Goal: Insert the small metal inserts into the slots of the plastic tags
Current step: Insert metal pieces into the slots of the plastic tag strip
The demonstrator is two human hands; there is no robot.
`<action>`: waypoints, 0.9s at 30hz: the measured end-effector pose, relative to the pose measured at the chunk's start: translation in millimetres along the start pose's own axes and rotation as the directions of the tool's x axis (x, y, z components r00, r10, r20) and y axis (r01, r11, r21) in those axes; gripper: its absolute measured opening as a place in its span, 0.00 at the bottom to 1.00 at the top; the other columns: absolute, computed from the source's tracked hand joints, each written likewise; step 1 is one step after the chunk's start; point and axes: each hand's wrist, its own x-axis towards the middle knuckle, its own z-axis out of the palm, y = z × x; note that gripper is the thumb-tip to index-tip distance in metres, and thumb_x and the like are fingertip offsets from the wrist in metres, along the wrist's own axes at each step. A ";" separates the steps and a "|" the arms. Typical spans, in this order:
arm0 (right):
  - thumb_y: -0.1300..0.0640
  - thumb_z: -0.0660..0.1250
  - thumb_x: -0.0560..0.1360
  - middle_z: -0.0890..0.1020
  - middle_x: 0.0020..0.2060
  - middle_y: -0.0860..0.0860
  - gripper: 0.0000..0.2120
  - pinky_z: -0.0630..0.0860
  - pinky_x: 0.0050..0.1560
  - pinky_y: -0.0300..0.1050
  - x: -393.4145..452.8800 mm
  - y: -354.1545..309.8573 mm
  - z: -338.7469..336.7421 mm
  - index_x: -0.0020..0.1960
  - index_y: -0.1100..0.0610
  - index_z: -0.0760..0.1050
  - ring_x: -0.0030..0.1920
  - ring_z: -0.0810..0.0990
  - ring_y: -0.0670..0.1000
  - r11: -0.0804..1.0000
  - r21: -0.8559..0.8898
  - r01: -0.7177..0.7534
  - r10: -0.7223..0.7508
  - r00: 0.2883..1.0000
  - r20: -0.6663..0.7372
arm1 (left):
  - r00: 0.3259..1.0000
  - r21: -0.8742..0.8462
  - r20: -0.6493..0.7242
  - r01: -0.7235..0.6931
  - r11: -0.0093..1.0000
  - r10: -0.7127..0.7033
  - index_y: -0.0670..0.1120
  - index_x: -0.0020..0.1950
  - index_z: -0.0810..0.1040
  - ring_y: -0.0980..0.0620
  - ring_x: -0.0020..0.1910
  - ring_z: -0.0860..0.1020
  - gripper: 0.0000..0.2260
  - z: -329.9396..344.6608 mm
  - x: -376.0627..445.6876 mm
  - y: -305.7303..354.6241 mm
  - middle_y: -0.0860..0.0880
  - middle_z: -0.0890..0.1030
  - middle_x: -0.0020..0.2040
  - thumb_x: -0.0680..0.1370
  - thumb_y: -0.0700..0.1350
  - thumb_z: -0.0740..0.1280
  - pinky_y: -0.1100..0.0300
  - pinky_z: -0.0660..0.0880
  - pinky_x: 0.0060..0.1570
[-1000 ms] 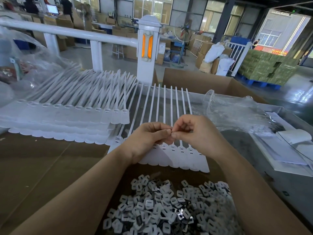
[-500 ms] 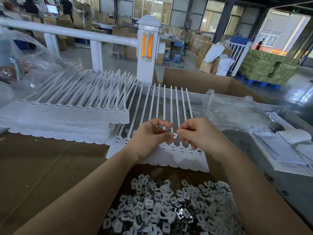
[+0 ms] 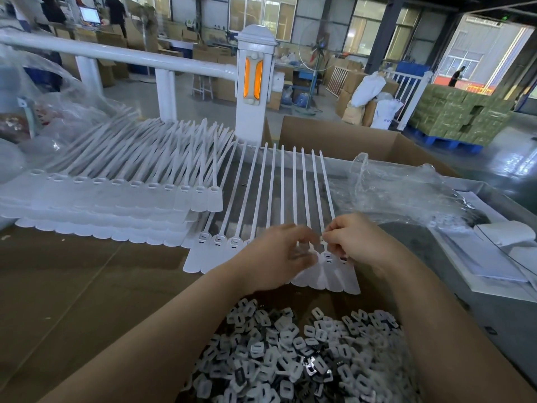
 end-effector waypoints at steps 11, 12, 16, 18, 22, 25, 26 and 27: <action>0.64 0.65 0.77 0.76 0.40 0.57 0.07 0.70 0.30 0.42 9.2 21.5 -13.5 0.52 0.62 0.79 0.38 0.73 0.53 0.969 -0.054 -0.241 0.244 0.968 0.059 | 0.987 0.538 0.030 -0.149 0.829 0.158 0.59 0.69 0.66 0.49 0.62 0.68 0.16 14.5 4.2 2.9 0.49 0.71 0.61 0.82 0.57 0.55 0.51 0.64 0.61; 0.64 0.65 0.76 0.76 0.39 0.57 0.07 0.70 0.29 0.42 9.5 23.1 -14.1 0.52 0.63 0.80 0.37 0.73 0.53 0.968 -0.043 -0.245 0.248 0.967 0.062 | 0.984 0.546 0.027 -0.163 0.822 0.177 0.58 0.69 0.67 0.49 0.62 0.68 0.16 15.2 4.0 3.3 0.49 0.70 0.62 0.82 0.57 0.55 0.51 0.64 0.61; 0.64 0.65 0.76 0.77 0.36 0.55 0.06 0.70 0.25 0.38 9.5 27.3 -17.1 0.50 0.62 0.80 0.34 0.74 0.50 0.969 -0.019 -0.245 0.246 0.967 0.067 | 0.968 0.527 0.067 -0.239 0.815 0.241 0.50 0.67 0.69 0.50 0.61 0.68 0.15 16.6 3.6 4.6 0.50 0.70 0.64 0.83 0.53 0.54 0.55 0.65 0.63; 0.63 0.66 0.76 0.78 0.36 0.54 0.06 0.69 0.23 0.36 9.2 28.3 -18.2 0.49 0.62 0.80 0.34 0.74 0.49 0.970 -0.014 -0.244 0.244 0.967 0.076 | 0.968 0.506 0.082 -0.247 0.827 0.239 0.49 0.67 0.69 0.51 0.60 0.69 0.15 17.8 3.7 5.5 0.50 0.71 0.63 0.83 0.52 0.54 0.55 0.65 0.63; 0.61 0.68 0.77 0.78 0.35 0.53 0.04 0.67 0.23 0.35 7.2 29.4 -19.1 0.49 0.60 0.80 0.33 0.74 0.48 0.976 -0.009 -0.216 0.216 0.973 0.080 | 0.967 0.487 0.072 -0.248 0.837 0.245 0.50 0.68 0.69 0.51 0.61 0.70 0.15 16.9 4.3 6.2 0.51 0.72 0.64 0.83 0.51 0.55 0.56 0.66 0.62; 0.60 0.68 0.77 0.78 0.35 0.52 0.04 0.66 0.24 0.37 6.3 29.7 -19.6 0.49 0.60 0.80 0.32 0.73 0.47 0.978 -0.036 -0.205 0.208 0.974 0.086 | 0.968 0.477 0.070 -0.244 0.844 0.240 0.50 0.68 0.69 0.51 0.61 0.70 0.15 16.1 4.9 7.5 0.51 0.72 0.64 0.83 0.50 0.55 0.56 0.66 0.62; 0.60 0.69 0.77 0.78 0.35 0.52 0.04 0.66 0.24 0.37 6.5 29.9 -19.7 0.49 0.60 0.80 0.32 0.73 0.47 0.977 -0.040 -0.209 0.211 0.973 0.087 | 0.969 0.478 0.071 -0.241 0.845 0.236 0.50 0.68 0.69 0.51 0.62 0.70 0.15 16.1 5.2 8.1 0.51 0.72 0.65 0.83 0.50 0.55 0.55 0.66 0.63; 0.60 0.69 0.77 0.78 0.35 0.53 0.05 0.65 0.24 0.37 7.0 30.0 -19.7 0.49 0.61 0.80 0.32 0.73 0.47 0.976 -0.044 -0.214 0.217 0.972 0.088 | 0.970 0.479 0.072 -0.238 0.845 0.232 0.50 0.68 0.69 0.51 0.62 0.70 0.15 16.1 5.4 8.5 0.51 0.72 0.65 0.83 0.50 0.55 0.55 0.66 0.63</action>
